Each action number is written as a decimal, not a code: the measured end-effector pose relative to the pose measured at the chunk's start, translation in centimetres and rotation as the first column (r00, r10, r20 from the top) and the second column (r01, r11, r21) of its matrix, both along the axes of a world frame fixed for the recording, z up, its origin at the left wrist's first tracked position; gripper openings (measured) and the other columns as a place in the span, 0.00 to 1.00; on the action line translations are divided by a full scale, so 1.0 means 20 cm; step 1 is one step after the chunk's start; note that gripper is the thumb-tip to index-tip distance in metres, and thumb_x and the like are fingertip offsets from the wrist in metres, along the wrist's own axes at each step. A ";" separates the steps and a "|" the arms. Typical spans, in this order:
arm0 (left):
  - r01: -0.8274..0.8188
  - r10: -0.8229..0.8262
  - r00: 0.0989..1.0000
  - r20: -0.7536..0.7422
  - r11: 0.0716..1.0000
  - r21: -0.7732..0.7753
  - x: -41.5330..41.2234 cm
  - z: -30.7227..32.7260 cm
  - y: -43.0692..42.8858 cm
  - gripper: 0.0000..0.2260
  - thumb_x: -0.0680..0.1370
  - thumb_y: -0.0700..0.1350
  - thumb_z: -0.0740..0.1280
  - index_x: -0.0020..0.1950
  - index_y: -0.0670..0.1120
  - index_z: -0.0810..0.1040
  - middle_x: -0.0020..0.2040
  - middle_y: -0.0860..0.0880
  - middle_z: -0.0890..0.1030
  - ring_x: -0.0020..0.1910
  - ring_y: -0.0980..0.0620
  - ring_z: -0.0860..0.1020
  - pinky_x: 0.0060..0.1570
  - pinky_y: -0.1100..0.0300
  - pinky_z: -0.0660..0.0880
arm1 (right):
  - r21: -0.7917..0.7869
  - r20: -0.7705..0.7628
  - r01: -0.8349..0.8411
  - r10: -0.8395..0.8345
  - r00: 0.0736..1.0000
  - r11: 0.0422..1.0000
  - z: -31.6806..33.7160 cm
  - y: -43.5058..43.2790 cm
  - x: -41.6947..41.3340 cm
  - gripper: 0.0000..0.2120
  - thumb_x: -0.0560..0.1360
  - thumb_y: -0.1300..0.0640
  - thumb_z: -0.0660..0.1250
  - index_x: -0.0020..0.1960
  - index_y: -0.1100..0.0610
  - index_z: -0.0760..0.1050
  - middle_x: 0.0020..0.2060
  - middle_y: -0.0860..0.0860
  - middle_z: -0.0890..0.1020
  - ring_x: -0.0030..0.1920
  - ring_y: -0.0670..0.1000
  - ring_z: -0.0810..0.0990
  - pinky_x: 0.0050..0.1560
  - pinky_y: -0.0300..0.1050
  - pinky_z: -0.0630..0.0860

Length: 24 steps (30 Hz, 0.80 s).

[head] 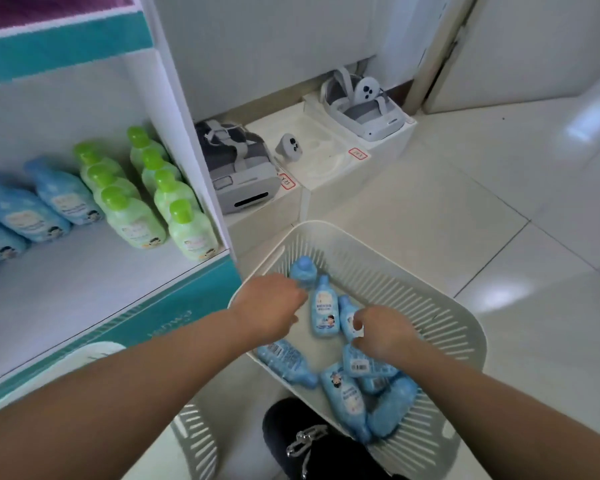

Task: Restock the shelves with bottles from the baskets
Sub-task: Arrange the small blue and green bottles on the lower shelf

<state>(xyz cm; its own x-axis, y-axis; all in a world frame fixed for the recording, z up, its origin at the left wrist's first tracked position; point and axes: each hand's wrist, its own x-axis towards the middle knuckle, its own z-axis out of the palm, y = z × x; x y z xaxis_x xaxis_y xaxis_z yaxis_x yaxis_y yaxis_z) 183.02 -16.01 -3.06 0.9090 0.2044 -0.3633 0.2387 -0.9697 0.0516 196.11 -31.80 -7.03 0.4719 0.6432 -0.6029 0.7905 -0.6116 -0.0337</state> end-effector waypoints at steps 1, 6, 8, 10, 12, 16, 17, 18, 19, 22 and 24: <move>0.021 -0.023 0.997 -0.079 1.000 -0.020 0.02 -0.06 -0.04 0.15 0.78 0.51 0.63 0.63 0.49 0.74 0.58 0.48 0.76 0.60 0.46 0.73 0.50 0.53 0.72 | -0.032 -0.008 0.006 -0.006 1.000 0.999 -0.05 -0.03 0.02 0.21 0.76 0.50 0.64 0.66 0.56 0.70 0.61 0.55 0.76 0.62 0.55 0.75 0.59 0.46 0.71; 0.084 -0.128 0.912 -0.390 0.988 -0.127 0.08 -0.36 -0.19 0.16 0.77 0.51 0.64 0.63 0.46 0.73 0.61 0.44 0.73 0.61 0.43 0.72 0.54 0.52 0.70 | -0.123 -0.019 0.037 -0.039 0.999 0.992 -0.28 -0.15 0.10 0.19 0.72 0.51 0.65 0.62 0.54 0.72 0.61 0.53 0.76 0.62 0.54 0.74 0.58 0.45 0.72; 0.102 -0.172 0.873 -0.456 0.980 -0.173 0.09 -0.46 -0.24 0.18 0.78 0.53 0.61 0.64 0.45 0.73 0.62 0.43 0.72 0.61 0.42 0.71 0.56 0.51 0.69 | -0.167 -0.040 0.043 -0.050 0.998 0.985 -0.35 -0.19 0.13 0.22 0.71 0.51 0.67 0.63 0.53 0.70 0.62 0.53 0.76 0.63 0.54 0.74 0.58 0.45 0.72; 0.154 -0.221 0.828 -0.516 0.973 -0.170 0.09 -0.55 -0.27 0.17 0.79 0.50 0.59 0.65 0.45 0.71 0.64 0.43 0.72 0.63 0.42 0.70 0.58 0.49 0.67 | -0.225 -0.059 0.005 -0.019 0.998 0.974 -0.39 -0.21 0.15 0.28 0.69 0.48 0.70 0.66 0.52 0.67 0.61 0.52 0.76 0.62 0.54 0.75 0.58 0.46 0.72; 0.210 -0.270 0.781 -0.563 0.963 -0.169 0.10 -0.62 -0.28 0.17 0.79 0.46 0.59 0.67 0.45 0.69 0.66 0.43 0.71 0.65 0.42 0.68 0.61 0.47 0.66 | -0.271 -0.048 -0.062 0.051 0.998 0.960 -0.43 -0.23 0.14 0.34 0.66 0.44 0.72 0.67 0.53 0.64 0.61 0.52 0.76 0.61 0.54 0.75 0.57 0.48 0.71; 0.286 -0.368 0.722 -0.586 0.930 -0.232 0.11 -0.70 -0.27 0.21 0.79 0.44 0.59 0.72 0.48 0.64 0.70 0.46 0.67 0.69 0.44 0.64 0.68 0.42 0.59 | -0.254 -0.033 -0.081 0.075 0.997 0.964 -0.45 -0.22 0.15 0.40 0.66 0.43 0.72 0.69 0.58 0.58 0.61 0.53 0.75 0.60 0.55 0.76 0.57 0.50 0.70; 0.291 -0.376 0.714 -0.591 0.927 -0.238 0.12 -0.71 -0.28 0.21 0.79 0.44 0.59 0.73 0.48 0.64 0.70 0.46 0.67 0.69 0.44 0.64 0.68 0.42 0.57 | -0.235 -0.055 -0.060 0.048 0.997 0.970 -0.45 -0.21 0.15 0.41 0.67 0.43 0.71 0.70 0.59 0.56 0.60 0.54 0.76 0.59 0.55 0.77 0.55 0.48 0.71; 0.299 -0.378 0.713 -0.590 0.926 -0.231 0.12 -0.71 -0.28 0.21 0.79 0.44 0.59 0.73 0.48 0.64 0.70 0.45 0.67 0.69 0.44 0.63 0.68 0.42 0.57 | -0.172 -0.087 -0.026 0.011 0.996 0.985 -0.44 -0.20 0.15 0.40 0.67 0.43 0.71 0.70 0.59 0.57 0.60 0.53 0.76 0.59 0.55 0.77 0.54 0.47 0.71; 0.315 -0.380 0.718 -0.583 0.924 -0.214 0.13 -0.71 -0.29 0.21 0.79 0.45 0.60 0.72 0.48 0.65 0.70 0.45 0.66 0.69 0.44 0.63 0.68 0.42 0.57 | -0.124 -0.143 0.030 -0.048 0.989 0.992 -0.44 -0.19 0.15 0.36 0.68 0.43 0.70 0.67 0.58 0.59 0.60 0.52 0.76 0.58 0.54 0.77 0.54 0.45 0.71; 0.393 -0.395 0.728 -0.560 0.910 -0.132 0.15 -0.70 -0.33 0.21 0.77 0.47 0.64 0.70 0.47 0.69 0.68 0.43 0.65 0.68 0.43 0.62 0.68 0.42 0.58 | 0.001 -0.191 0.133 -0.131 0.973 0.991 -0.45 -0.17 0.13 0.35 0.65 0.36 0.70 0.64 0.53 0.63 0.56 0.52 0.78 0.55 0.54 0.78 0.52 0.46 0.75; 0.409 -0.379 0.737 -0.560 0.909 -0.078 0.15 -0.71 -0.32 0.20 0.76 0.47 0.66 0.67 0.47 0.71 0.67 0.43 0.66 0.66 0.44 0.63 0.64 0.45 0.62 | 0.006 -0.137 0.116 -0.114 0.984 0.993 -0.47 -0.16 0.12 0.39 0.63 0.31 0.68 0.66 0.50 0.64 0.54 0.51 0.78 0.53 0.53 0.78 0.51 0.49 0.76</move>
<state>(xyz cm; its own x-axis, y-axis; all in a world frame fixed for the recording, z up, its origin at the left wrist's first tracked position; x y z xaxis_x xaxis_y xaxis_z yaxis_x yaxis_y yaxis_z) 186.08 -22.46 -17.27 0.5576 -0.0969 -0.8244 -0.1927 -0.9811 -0.0151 198.46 -35.01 -16.36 0.4575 0.5980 -0.6581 0.7022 -0.6970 -0.1451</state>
